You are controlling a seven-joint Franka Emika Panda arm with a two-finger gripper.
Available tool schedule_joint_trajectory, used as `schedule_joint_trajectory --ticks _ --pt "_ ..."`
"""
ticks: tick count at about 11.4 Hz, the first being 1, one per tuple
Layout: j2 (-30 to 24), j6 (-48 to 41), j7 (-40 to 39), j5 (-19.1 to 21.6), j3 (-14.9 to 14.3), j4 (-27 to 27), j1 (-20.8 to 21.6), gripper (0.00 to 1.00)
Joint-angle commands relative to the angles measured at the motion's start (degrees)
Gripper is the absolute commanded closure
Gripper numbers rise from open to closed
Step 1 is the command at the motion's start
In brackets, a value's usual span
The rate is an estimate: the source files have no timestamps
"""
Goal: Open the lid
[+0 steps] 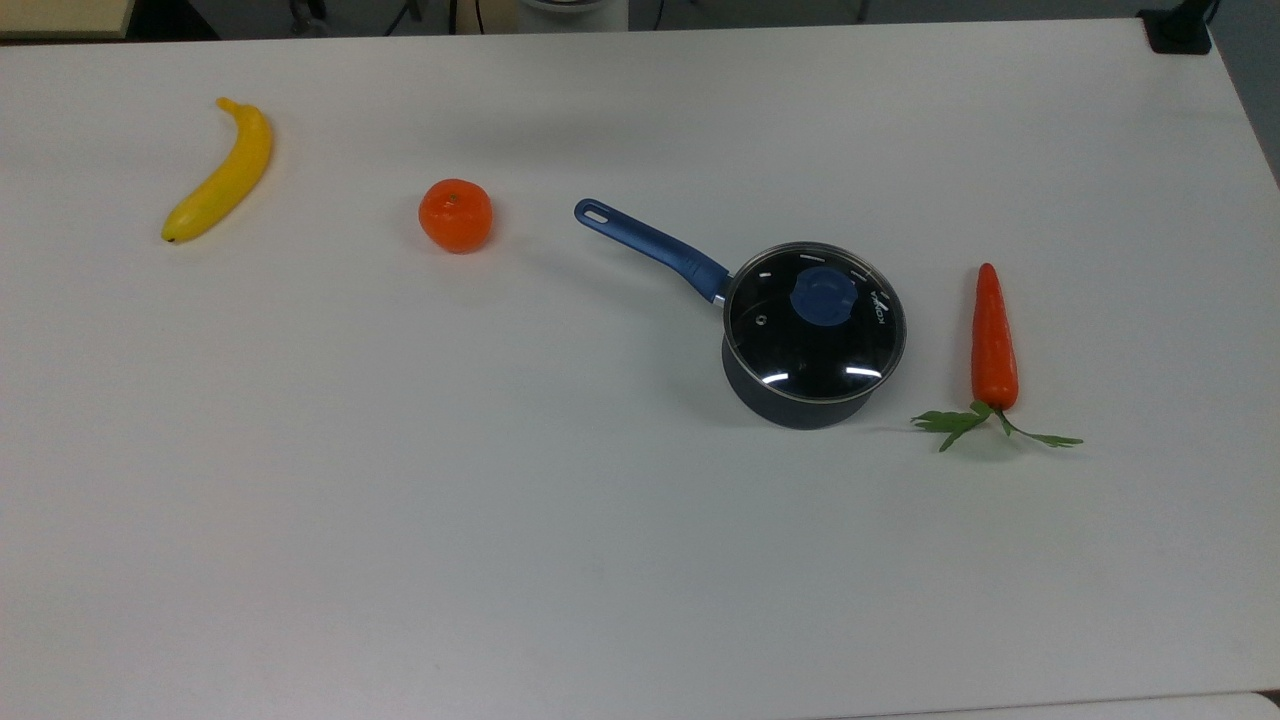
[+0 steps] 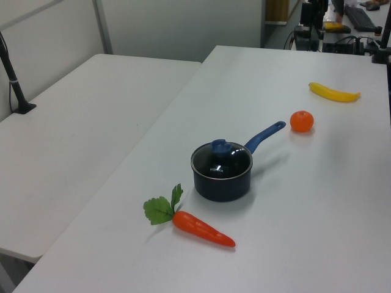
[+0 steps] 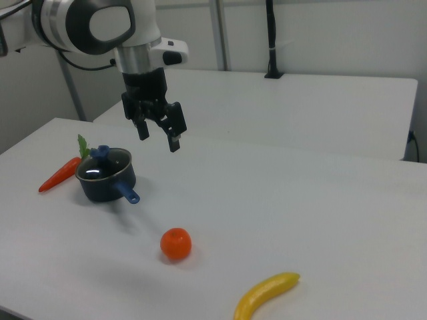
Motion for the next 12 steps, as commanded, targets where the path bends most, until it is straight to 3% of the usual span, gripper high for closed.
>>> schedule_joint_trajectory --ticks 1,12 --pt "-0.4 -0.3 -0.9 -0.8 -0.9 -1.3 1.3 0.0" --pt "-0.1 0.0 0.0 -0.6 -0.9 -0.2 0.7 0.0"
